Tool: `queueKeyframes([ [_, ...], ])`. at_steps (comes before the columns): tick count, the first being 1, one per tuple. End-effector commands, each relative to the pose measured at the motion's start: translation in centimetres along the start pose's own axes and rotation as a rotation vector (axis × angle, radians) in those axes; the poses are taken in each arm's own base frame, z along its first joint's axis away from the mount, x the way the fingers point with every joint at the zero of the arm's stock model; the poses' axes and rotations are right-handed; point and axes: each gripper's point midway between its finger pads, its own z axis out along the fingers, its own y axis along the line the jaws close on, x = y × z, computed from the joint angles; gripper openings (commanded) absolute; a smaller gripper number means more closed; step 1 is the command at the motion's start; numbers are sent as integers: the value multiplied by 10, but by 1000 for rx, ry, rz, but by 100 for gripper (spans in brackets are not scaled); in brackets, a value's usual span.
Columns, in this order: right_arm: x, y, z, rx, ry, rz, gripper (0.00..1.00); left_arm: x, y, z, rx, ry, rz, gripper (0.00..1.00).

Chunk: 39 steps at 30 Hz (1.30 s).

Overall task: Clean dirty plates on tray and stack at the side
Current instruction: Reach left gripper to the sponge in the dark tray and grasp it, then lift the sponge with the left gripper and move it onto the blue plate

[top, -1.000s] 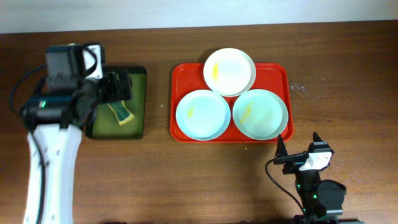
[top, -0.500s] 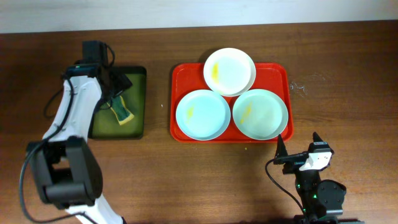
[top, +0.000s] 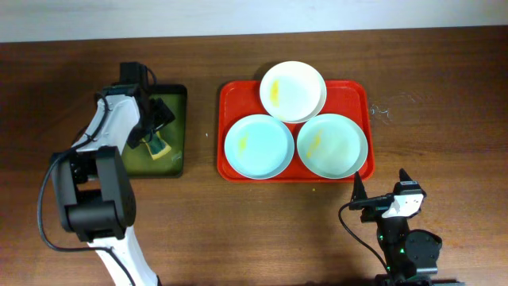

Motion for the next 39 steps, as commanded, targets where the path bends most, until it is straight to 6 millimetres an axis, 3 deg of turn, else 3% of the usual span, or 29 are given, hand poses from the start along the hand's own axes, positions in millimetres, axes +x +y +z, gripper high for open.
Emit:
queueKeyframes([
  [1, 3, 0, 0, 3, 3, 0, 98, -1, 4, 16, -34, 7, 14, 69],
  [3, 3, 0, 0, 3, 3, 0, 98, -4, 4, 16, -40, -9, 12, 57],
  [4, 2, 0, 0, 3, 2, 0, 98, -7, 7, 16, -53, -23, 12, 36],
  [7, 3, 0, 0, 3, 3, 0, 98, -11, 11, 15, -82, -43, 16, 0],
  [10, 3, 0, 0, 3, 3, 0, 98, -14, 15, 15, -107, -60, 16, 1],
  [11, 2, 0, 0, 3, 2, 0, 98, -13, 16, 15, -108, -60, 24, 21],
  [12, 2, 0, 0, 3, 2, 0, 98, -13, 16, 15, -108, -57, 49, 68],
  [13, 3, 0, 0, 3, 3, 0, 98, -12, 16, 15, -111, -51, 76, 92],
  [14, 3, 0, 0, 3, 3, 0, 98, -9, 18, 14, -119, -38, 92, 99],
  [18, 3, 0, 0, 3, 3, 0, 98, 14, 13, 11, -67, 74, 98, 99],
  [20, 3, 0, 0, 3, 3, 0, 98, 27, 3, 10, -1, 138, 115, 87],
  [24, 3, 0, 0, 3, 3, 0, 98, 33, 4, 9, 6, 167, 127, 18],
  [26, 3, 0, 0, 3, 3, 0, 98, 34, 4, 9, 3, 172, 129, 0],
  [27, 3, 0, 0, 3, 3, 0, 98, 33, 6, 9, -4, 167, 129, 0],
  [28, 2, 0, 0, 3, 2, 0, 98, 32, 7, 9, -10, 160, 129, 1],
  [30, 3, 0, 0, 3, 3, 0, 98, 27, 10, 10, -36, 135, 131, 62],
  [31, 2, 0, 0, 3, 2, 0, 98, 22, 13, 10, -57, 111, 132, 99],
  [35, 2, 0, 0, 3, 2, 0, 98, 1, 22, 11, -130, 9, 131, 100],
  [36, 3, 0, 0, 3, 3, 0, 98, 1, 22, 11, -129, 10, 131, 84],
  [39, 2, 0, 0, 3, 2, 0, 98, 1, 22, 9, -127, 14, 131, 22],
])
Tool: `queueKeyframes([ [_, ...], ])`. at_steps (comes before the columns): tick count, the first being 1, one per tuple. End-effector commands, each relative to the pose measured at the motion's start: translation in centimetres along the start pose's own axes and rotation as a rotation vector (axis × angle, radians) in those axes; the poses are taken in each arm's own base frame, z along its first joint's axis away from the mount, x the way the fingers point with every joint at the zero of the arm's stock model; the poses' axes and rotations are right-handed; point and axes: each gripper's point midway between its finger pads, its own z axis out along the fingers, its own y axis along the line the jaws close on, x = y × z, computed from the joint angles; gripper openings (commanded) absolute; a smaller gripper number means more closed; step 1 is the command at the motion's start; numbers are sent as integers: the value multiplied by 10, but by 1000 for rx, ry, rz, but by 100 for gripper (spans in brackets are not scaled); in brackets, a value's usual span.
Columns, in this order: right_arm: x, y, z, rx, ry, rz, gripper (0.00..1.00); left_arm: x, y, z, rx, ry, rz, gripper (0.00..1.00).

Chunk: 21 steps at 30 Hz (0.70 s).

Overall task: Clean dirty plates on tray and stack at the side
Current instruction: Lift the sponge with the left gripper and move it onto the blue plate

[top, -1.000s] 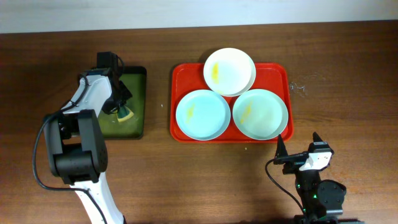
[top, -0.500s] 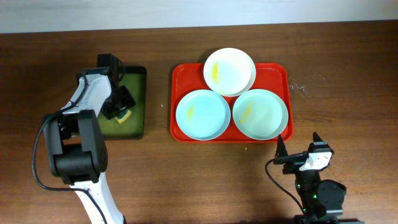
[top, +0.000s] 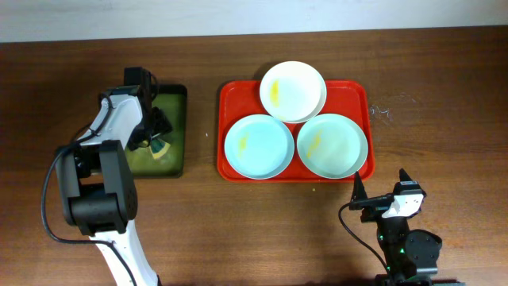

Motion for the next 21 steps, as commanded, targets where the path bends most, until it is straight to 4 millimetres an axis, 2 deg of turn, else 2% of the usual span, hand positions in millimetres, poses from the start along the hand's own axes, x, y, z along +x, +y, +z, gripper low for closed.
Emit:
queueKeyframes([
  [1, 3, 0, 0, 3, 3, 0, 98, -6, 7, -3, -34, -23, -1, 13],
  [2, 2, 0, 0, 3, 2, 0, 98, -7, 7, -9, -33, -24, -1, 0],
  [6, 2, 0, 0, 3, 2, 0, 99, -20, 7, -47, -16, -48, -7, 0],
  [11, 3, 0, 0, 3, 3, 0, 98, -46, 0, -139, 104, -161, -30, 0],
  [13, 3, 0, 0, 3, 3, 0, 98, -50, 2, -161, 128, -211, -38, 0],
  [16, 2, 0, 0, 3, 2, 0, 98, -46, 5, -164, 125, -207, -38, 0],
  [19, 2, 0, 0, 3, 2, 0, 98, -38, 8, -137, 88, -174, -32, 0],
  [21, 2, 0, 0, 3, 2, 0, 98, -29, 5, -101, 76, -150, -28, 0],
])
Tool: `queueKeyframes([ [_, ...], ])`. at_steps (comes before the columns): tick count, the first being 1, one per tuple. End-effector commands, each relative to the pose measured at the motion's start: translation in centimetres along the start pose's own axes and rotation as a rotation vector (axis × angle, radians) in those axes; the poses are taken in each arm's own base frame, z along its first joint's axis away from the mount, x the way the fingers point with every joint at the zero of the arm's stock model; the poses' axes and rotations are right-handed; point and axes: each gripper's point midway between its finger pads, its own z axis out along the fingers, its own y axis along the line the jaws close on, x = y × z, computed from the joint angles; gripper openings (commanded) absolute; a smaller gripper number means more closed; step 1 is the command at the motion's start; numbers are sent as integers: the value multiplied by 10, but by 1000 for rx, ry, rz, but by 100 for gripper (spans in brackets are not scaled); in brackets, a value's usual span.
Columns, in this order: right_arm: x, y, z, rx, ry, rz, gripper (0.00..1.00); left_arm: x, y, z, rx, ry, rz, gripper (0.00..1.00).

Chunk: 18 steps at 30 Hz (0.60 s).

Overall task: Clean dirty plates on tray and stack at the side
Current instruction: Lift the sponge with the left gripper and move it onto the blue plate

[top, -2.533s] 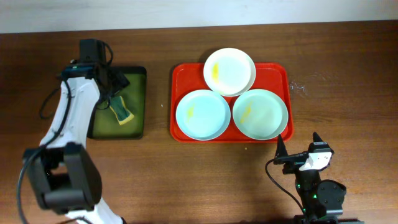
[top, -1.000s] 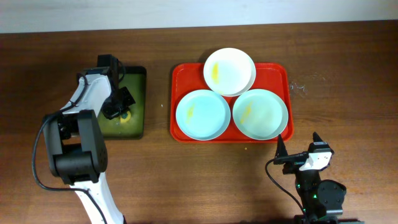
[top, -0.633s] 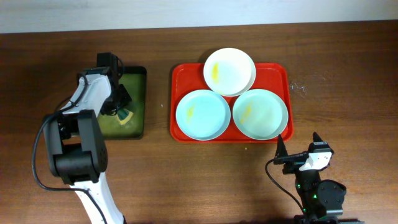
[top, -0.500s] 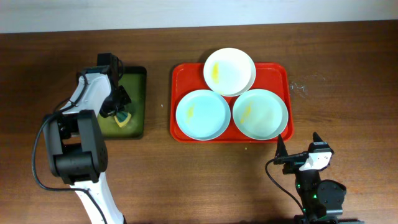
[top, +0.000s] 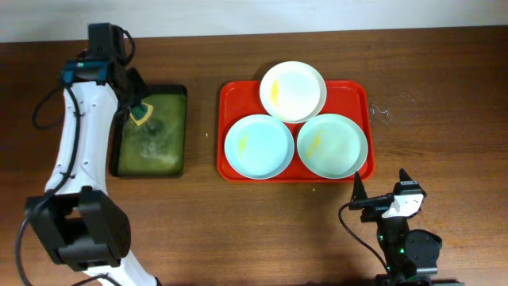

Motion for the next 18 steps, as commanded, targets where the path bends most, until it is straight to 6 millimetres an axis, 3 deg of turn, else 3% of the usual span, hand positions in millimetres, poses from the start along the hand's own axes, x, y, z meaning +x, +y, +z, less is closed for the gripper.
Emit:
queueKeyframes([
  [1, 2, 0, 0, 3, 2, 0, 98, 37, 10, 67, -49, 79, 14, 0],
  [2, 3, 0, 0, 3, 3, 0, 98, 49, 12, 85, -55, 99, 16, 0],
  [3, 3, 0, 0, 3, 3, 0, 98, 57, 13, 89, -42, 136, 23, 0],
  [6, 2, 0, 0, 3, 2, 0, 98, 39, 5, 64, 5, 102, 77, 0],
  [8, 3, 0, 0, 3, 3, 0, 98, 8, -4, 11, 61, 17, 67, 0],
  [12, 3, 0, 0, 3, 3, 0, 98, -21, -19, -76, 214, -132, 51, 0],
  [13, 3, 0, 0, 3, 3, 0, 98, -21, -21, -95, 253, -159, 51, 0],
  [15, 2, 0, 0, 3, 2, 0, 98, -9, -22, -108, 277, -136, 62, 0],
  [18, 3, 0, 0, 3, 3, 0, 98, 31, -40, -98, 307, 3, 120, 0],
])
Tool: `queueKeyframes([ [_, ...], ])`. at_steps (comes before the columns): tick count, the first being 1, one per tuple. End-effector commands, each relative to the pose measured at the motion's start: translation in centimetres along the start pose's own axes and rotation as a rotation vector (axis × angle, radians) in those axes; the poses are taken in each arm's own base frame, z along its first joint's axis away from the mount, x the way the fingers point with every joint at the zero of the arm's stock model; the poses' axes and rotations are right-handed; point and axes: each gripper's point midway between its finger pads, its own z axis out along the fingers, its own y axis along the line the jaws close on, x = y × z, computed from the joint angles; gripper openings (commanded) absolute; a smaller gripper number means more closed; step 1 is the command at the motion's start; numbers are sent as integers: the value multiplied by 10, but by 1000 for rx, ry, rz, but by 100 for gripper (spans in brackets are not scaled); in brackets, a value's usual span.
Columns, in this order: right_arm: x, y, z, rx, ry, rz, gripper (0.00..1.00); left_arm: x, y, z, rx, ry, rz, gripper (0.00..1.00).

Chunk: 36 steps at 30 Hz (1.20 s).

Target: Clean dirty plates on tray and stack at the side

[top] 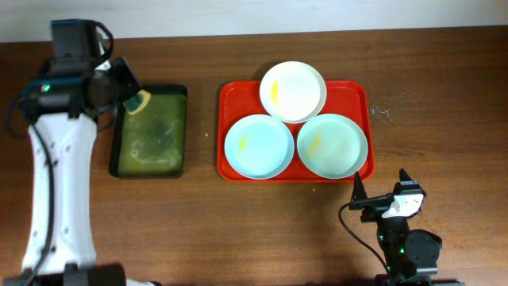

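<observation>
Three plates with yellow smears lie on the red tray (230, 95): a white plate (293, 91) at the back, a light blue plate (259, 146) front left, a pale green plate (332, 144) front right. My left gripper (131, 97) is shut on a yellow-green sponge (138, 102), held over the back left corner of the dark green basin (151, 133). My right gripper (379, 191) stands near the front edge, below the tray, jaws apart and nothing between them.
The green basin holds murky water and sits left of the tray. The left arm's white links run down the table's left side. Bare wood lies right of the tray and between basin and tray.
The left gripper has risen and shifted slightly left with the sponge, now at the basin's back left corner. The right arm and the plates are unmoved.
The left gripper was down in the basin on the sponge, at first near the middle, then a little further back. Later it held the sponge lifted at the basin's back edge, and now higher still. The tray, plates and right arm stayed put.
</observation>
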Motion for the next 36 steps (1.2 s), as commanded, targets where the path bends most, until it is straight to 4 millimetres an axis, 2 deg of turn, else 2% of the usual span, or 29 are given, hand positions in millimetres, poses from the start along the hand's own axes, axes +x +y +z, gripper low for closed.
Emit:
queueKeyframes([
  [1, 2, 0, 0, 3, 2, 1, 98, 54, -31, 33, 84, 202, 69, 0],
  [2, 2, 0, 0, 3, 2, 1, 98, 67, -41, 42, 110, 235, 87, 0],
  [7, 3, 0, 0, 3, 3, 1, 98, 156, -119, 97, 302, 357, 254, 0],
  [9, 3, 0, 0, 3, 3, 1, 98, 174, -144, 108, 337, 330, 318, 0],
  [11, 3, 0, 0, 3, 3, 1, 98, 183, -163, 120, 317, 270, 377, 0],
  [14, 3, 0, 0, 3, 3, 1, 98, 191, -172, 138, 217, 187, 415, 0],
  [17, 2, 0, 0, 3, 2, 1, 98, 210, -184, 162, 173, 157, 436, 0],
  [21, 2, 0, 0, 3, 2, 1, 99, 236, -182, 192, 140, 196, 465, 0],
  [22, 2, 0, 0, 3, 2, 1, 98, 241, -179, 197, 132, 213, 468, 4],
  [24, 3, 0, 0, 3, 3, 1, 98, 247, -178, 201, 134, 234, 471, 20],
  [26, 3, 0, 0, 3, 3, 1, 99, 244, -180, 200, 140, 224, 468, 63],
  [28, 2, 0, 0, 3, 2, 1, 98, 230, -185, 191, 151, 206, 454, 73],
  [30, 3, 0, 0, 3, 3, 1, 98, 205, -192, 170, 166, 178, 434, 80],
  [33, 3, 0, 0, 3, 3, 1, 98, 142, -198, 106, 210, 77, 374, 92],
  [34, 3, 0, 0, 3, 3, 1, 98, 125, -195, 88, 218, 44, 355, 100],
  [36, 2, 0, 0, 3, 2, 1, 98, 95, -176, 56, 201, -23, 312, 99],
])
